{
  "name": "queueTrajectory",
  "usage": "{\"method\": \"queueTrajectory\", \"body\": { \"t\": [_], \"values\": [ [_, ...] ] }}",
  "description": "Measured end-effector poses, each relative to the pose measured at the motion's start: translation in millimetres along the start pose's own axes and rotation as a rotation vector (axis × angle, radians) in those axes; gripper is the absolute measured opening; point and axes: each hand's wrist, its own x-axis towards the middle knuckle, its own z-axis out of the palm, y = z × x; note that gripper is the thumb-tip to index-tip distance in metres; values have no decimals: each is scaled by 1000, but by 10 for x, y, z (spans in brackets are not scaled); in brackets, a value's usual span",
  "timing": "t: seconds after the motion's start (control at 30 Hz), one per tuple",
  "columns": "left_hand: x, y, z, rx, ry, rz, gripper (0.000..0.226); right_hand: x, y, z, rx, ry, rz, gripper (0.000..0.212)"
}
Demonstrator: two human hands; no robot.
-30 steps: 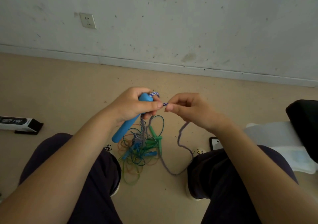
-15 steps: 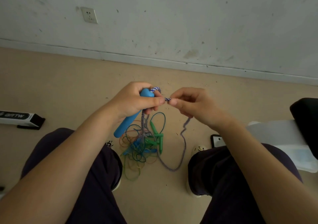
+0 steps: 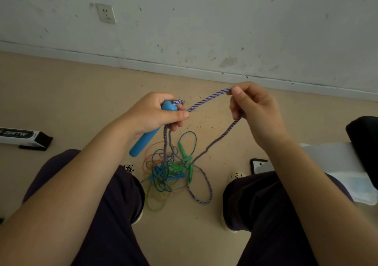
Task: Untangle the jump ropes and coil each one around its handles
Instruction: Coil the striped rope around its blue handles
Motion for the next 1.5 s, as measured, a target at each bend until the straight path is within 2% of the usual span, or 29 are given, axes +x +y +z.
{"method": "queueTrajectory", "body": {
  "t": [0.1, 0.17, 0.27, 0.33, 0.4, 0.5, 0.57, 0.7, 0.8, 0.87, 0.93, 1.03, 1.13, 1.23, 1.27, 1.33, 1.43, 1.5],
  "values": [
    [-16, 15, 2, -13, 27, 33, 18, -27, -2, 53, -86, -163, -3, 19],
    [-39, 35, 57, -12, -23, 54, 12, -56, 2, 137, -100, -300, 34, 24],
    [-45, 34, 119, 27, -93, 74, 9, -95, 26, 237, -142, -449, 107, 18],
    [-23, 20, 105, 11, -111, 67, 8, -88, 40, 246, -133, -444, 84, 17],
    [-1, -1, 68, -19, -130, 27, 10, -56, 46, 213, -37, -352, 32, 18],
    [24, -65, 3, 182, -235, -55, 16, 2, 22, 93, 198, -215, 24, 18],
    [16, -77, -3, 261, -250, -59, 17, 34, 19, 5, 275, -186, 46, 19],
    [-10, -5, 14, 19, -50, 25, 19, 19, 44, 14, 68, -280, 80, 30],
    [-52, 30, 107, 0, -145, 58, 10, -66, 39, 189, -80, -426, 138, 39],
    [-65, 30, 173, 74, -227, 44, 10, -114, 23, 288, -163, -495, 158, 34],
    [-42, 15, 185, 101, -230, 29, 18, -112, -3, 303, -211, -507, 176, 28],
    [4, -8, 115, 7, -171, 28, 32, -44, -47, 170, -71, -407, 138, 25],
    [18, -29, 37, 20, -115, 26, 22, 33, -61, -49, 208, -203, 121, 25],
    [15, -46, -9, 28, -20, 32, 16, 68, -25, -192, 179, -66, 135, 27],
    [14, -45, -17, 19, 18, 36, 14, 66, -6, -199, 113, -79, 133, 27],
    [8, -37, 2, 5, 53, 37, 11, 38, 24, -150, 10, -207, 124, 31],
    [-25, -17, 116, 25, -28, 60, 10, -47, 34, 45, -158, -418, 169, 42],
    [-43, -1, 199, 78, -91, 71, 10, -93, 49, 181, -208, -512, 204, 40]
  ]
}}
